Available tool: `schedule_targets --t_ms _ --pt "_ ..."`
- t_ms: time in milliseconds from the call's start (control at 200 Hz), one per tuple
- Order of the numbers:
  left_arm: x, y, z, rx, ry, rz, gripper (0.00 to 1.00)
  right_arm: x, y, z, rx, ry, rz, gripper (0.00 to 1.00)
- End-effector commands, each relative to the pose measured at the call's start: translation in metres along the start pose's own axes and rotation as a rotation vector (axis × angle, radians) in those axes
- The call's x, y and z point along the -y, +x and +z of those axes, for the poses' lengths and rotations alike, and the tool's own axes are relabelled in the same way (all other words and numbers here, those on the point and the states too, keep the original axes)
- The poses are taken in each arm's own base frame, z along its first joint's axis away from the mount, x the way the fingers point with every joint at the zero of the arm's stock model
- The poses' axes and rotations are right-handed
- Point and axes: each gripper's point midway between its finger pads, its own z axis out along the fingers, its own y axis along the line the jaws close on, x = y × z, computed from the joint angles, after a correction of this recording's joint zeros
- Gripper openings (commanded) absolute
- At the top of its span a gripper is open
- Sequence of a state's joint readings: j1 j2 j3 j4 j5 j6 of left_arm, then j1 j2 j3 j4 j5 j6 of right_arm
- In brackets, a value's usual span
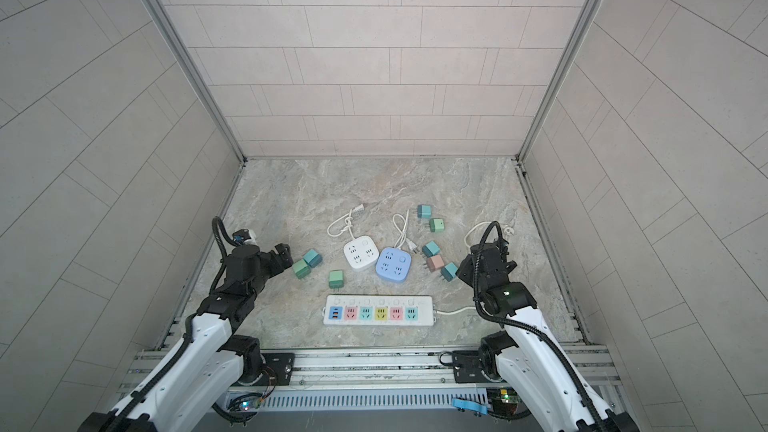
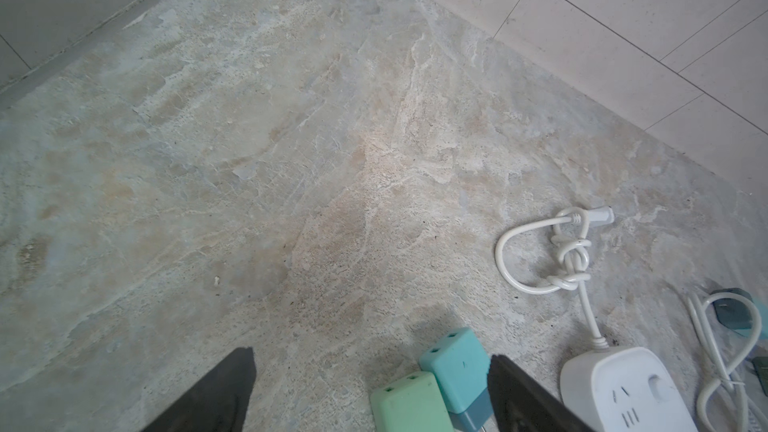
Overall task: Insert the plug
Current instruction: 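Raise both arms and move the right gripper toward the teal adapters, then lower the right gripper onto the teal plug adapter and close it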
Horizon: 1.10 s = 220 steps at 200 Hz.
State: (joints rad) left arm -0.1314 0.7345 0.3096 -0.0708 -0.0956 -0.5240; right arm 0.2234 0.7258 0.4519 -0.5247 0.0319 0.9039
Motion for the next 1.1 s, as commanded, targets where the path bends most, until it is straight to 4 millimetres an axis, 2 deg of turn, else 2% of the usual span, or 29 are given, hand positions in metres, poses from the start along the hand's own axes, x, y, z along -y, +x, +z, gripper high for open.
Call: schedule_targets --t_ms 0,245,430,831,1096 --pt "0.009 -0.014 -0.005 0.043 0.037 -0.016 0.94 -0.008 -0.001 0.006 0.008 -0.002 0.005 0.57" --pt "0.009 -0.014 -0.007 0.051 0.044 -0.020 0.94 -0.024 0.010 0.025 -0.066 0.046 -0.079 0.58" --pt "0.010 -0.013 -0.006 0.046 0.046 -0.018 0.94 -0.033 0.010 0.034 -0.070 0.068 -0.110 0.59" --pt "0.011 -0.013 -0.006 0.044 0.045 -0.018 0.94 -0.021 0.017 0.052 -0.101 0.168 -0.140 0.62" --pt "0.011 -0.012 -0.005 0.044 0.046 -0.016 0.93 -0.024 0.026 0.062 -0.132 0.180 -0.159 0.65"
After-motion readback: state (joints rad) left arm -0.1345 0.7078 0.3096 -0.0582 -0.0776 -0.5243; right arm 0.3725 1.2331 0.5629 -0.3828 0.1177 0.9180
